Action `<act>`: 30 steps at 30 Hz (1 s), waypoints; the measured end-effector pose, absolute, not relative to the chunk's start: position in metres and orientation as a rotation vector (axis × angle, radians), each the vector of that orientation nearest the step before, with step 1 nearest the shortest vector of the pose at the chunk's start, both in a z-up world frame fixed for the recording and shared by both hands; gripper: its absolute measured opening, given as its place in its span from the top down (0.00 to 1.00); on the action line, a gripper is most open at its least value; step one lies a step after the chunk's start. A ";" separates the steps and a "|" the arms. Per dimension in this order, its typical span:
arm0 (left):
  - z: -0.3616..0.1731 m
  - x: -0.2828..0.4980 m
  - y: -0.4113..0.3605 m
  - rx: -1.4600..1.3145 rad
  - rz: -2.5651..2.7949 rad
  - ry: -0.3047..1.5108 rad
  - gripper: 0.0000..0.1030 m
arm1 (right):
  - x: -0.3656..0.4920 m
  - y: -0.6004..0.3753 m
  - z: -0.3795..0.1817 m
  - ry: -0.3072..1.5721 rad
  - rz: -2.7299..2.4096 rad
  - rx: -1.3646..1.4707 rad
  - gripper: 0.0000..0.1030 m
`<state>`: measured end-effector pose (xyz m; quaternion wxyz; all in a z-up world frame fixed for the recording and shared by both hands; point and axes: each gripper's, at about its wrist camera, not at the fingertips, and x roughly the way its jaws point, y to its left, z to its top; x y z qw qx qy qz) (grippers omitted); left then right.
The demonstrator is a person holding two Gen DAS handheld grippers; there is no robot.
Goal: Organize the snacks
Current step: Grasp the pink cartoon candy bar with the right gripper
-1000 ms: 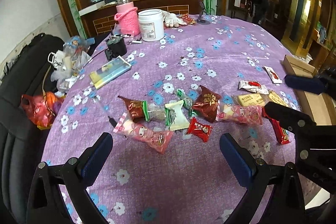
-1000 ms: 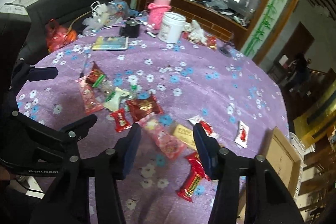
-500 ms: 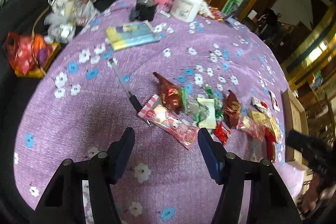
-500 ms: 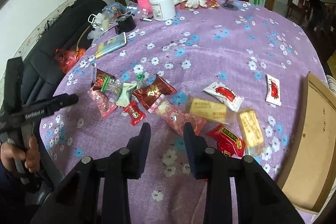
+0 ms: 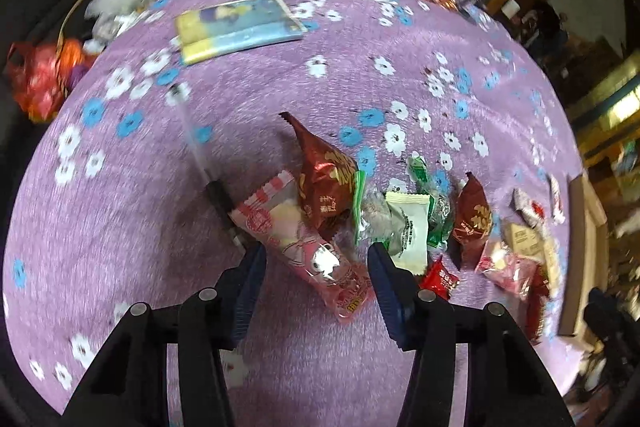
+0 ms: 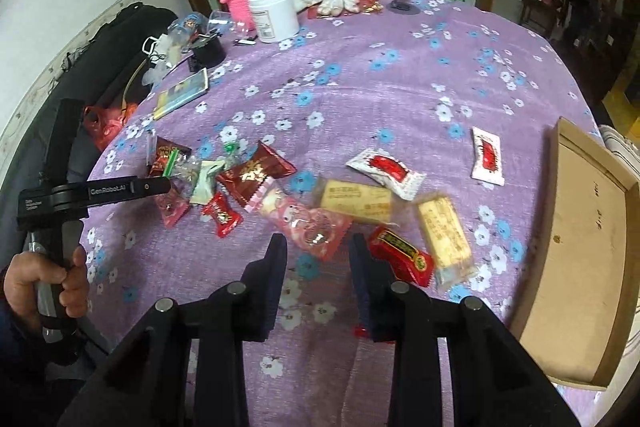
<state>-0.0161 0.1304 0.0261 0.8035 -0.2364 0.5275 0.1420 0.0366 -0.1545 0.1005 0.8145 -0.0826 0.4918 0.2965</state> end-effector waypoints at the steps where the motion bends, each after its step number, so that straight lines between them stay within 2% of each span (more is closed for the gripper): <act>1: 0.025 -0.010 0.126 -0.478 0.281 1.134 0.57 | 0.038 -0.157 0.099 1.056 0.624 -0.168 0.70; 5: 0.024 0.004 0.106 -0.356 0.229 1.130 0.63 | 0.047 -0.170 0.095 1.077 0.590 -0.136 0.70; 11: 0.017 0.014 0.080 -0.237 0.165 1.151 0.65 | 0.056 -0.169 0.082 1.123 0.659 -0.145 0.70; 20: 0.014 0.031 0.094 -0.251 0.165 1.152 0.65 | 0.063 -0.103 0.063 1.097 0.873 -0.422 0.69; 23: 0.013 0.030 0.094 -0.233 0.169 1.141 0.75 | 0.070 -0.090 0.051 1.113 0.900 -0.483 0.69; 30: 0.014 0.014 0.092 -0.249 0.136 1.128 0.75 | 0.069 -0.077 0.031 1.142 0.892 -0.530 0.71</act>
